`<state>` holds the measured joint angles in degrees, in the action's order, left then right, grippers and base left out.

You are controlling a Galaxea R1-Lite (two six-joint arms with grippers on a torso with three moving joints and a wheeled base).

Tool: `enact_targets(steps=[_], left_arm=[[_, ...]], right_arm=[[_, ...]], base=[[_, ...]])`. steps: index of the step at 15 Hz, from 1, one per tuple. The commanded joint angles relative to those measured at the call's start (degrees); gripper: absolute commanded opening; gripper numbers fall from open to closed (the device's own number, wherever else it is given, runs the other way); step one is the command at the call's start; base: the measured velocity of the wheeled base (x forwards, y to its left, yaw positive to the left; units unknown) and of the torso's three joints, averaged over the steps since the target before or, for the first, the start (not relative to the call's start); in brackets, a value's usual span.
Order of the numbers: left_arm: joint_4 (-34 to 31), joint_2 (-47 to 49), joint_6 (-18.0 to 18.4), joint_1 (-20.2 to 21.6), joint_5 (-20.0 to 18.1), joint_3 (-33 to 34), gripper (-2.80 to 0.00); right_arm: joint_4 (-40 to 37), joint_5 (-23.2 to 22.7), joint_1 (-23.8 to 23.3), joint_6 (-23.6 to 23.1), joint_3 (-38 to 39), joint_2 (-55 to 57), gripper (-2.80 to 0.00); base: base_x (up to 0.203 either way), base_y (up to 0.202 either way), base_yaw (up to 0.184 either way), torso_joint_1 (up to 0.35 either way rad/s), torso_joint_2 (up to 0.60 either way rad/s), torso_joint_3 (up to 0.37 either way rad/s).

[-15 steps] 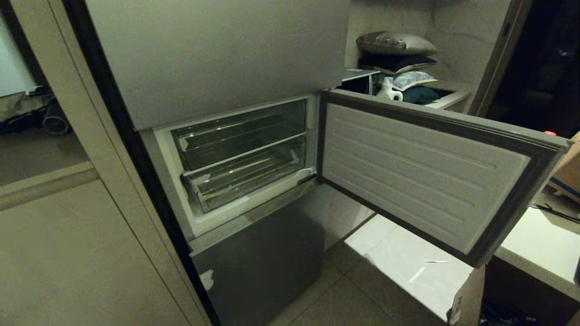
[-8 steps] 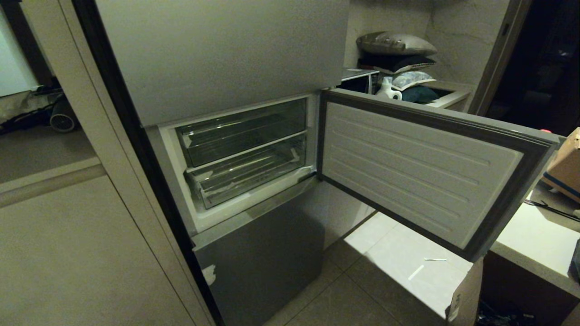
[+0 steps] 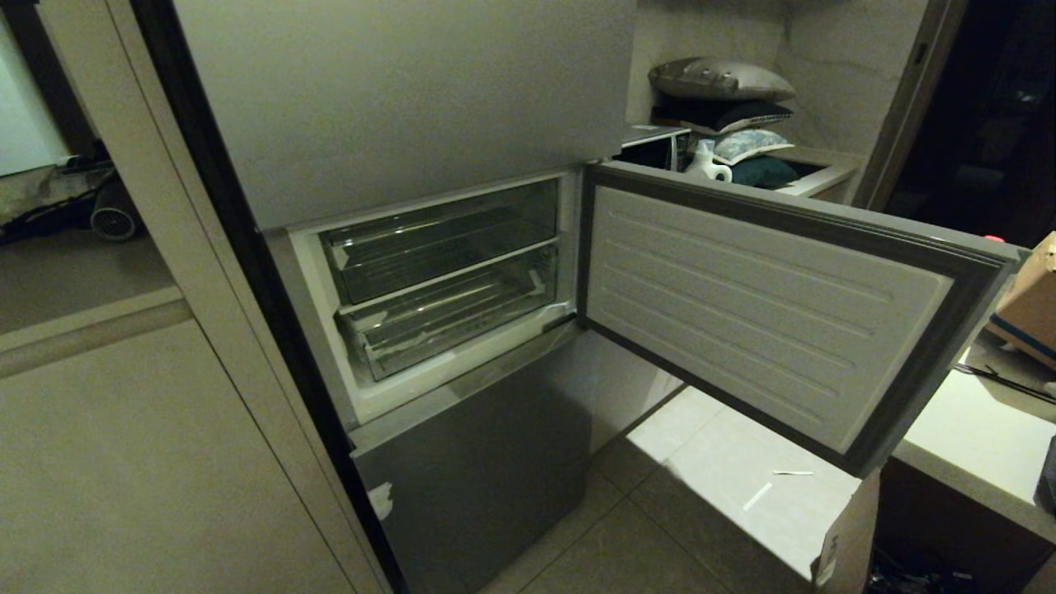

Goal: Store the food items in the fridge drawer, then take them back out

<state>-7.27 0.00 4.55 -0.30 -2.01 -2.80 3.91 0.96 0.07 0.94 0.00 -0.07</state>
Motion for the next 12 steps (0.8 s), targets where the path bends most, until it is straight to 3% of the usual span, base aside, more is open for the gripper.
enact_targets(steps=[1,5,7,9,12], left_arm=[[-0.03,0.09,0.02,0.0,-0.01,-0.01,-2.8],[-0.03,0.09,0.02,-0.05,-0.01,-0.01,-2.8],[-0.03,0.09,0.02,-0.05,-0.01,-0.01,-2.8],[-0.03,0.09,0.02,0.04,-0.01,-0.01,-2.8],[-0.03,0.09,0.02,0.04,-0.01,-0.01,-2.8]], right_arm=[[0.01,0.16,-0.26,0.08,1.17,0.0,-2.8],[-2.87,6.1,-0.75,2.21,-14.12,8.55,-2.8],[-3.56,7.47,-4.12,8.43,-20.51,18.62,-2.8],[-1.91,6.06,-13.34,13.71,-24.32,30.46,-2.8],[10.84,-4.85,-35.48,17.72,-25.51,48.85,-2.8]], base=[[0.0,0.0,0.0,0.0,0.0,0.0],[0.0,0.0,0.0,0.0,0.0,0.0],[0.0,0.0,0.0,0.0,0.0,0.0],[0.0,0.0,0.0,0.0,0.0,0.0],[0.0,0.0,0.0,0.0,0.0,0.0]])
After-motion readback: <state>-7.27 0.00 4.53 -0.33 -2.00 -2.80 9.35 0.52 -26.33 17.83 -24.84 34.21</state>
